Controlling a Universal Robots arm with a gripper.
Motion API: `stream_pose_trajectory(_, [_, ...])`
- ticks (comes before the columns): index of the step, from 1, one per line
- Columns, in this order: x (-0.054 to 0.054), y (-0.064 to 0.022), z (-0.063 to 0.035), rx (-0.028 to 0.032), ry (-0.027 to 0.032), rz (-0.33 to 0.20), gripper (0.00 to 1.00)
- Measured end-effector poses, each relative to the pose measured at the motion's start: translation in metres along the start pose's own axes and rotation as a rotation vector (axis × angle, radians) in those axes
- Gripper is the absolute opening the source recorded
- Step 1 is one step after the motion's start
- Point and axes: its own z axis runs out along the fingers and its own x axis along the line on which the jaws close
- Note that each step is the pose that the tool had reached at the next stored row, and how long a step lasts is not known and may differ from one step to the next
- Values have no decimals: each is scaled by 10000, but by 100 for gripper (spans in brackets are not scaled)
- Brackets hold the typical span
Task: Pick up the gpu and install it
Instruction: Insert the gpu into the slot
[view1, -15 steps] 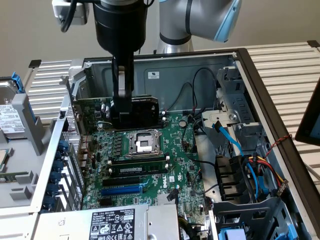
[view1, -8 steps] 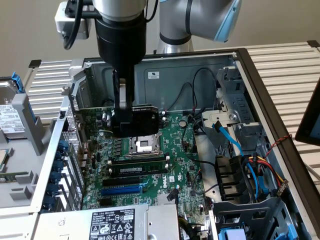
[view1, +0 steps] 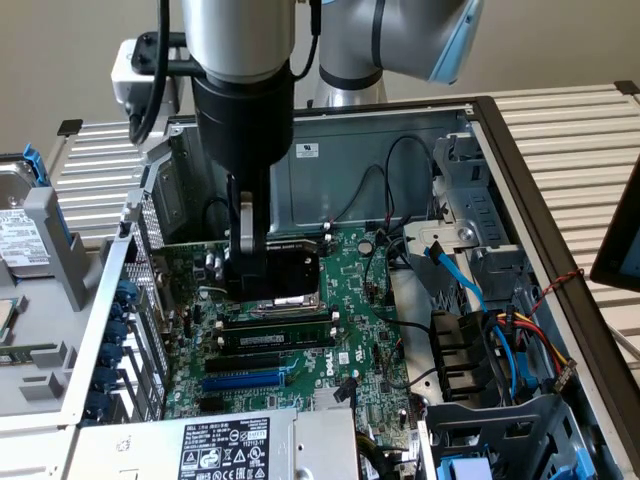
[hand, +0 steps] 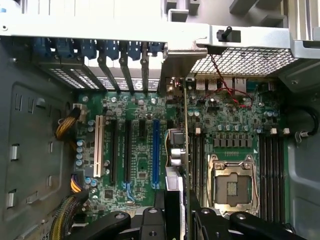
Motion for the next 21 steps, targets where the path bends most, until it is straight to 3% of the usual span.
stream_pose_trajectory(12, [76,-12,215,1,10,10,27])
stream_pose_trajectory(13, [77,-13,228,2,34,12,27])
stream_pose_trajectory(15, [74,-14,241,5,152,24,27])
stream_pose_trajectory(16, [62,-14,254,19,289,35,27])
stream_pose_trajectory(18, [64,-8,278,94,290,30,27])
stream_pose_trajectory(21, [68,15,333,104,290,30,27])
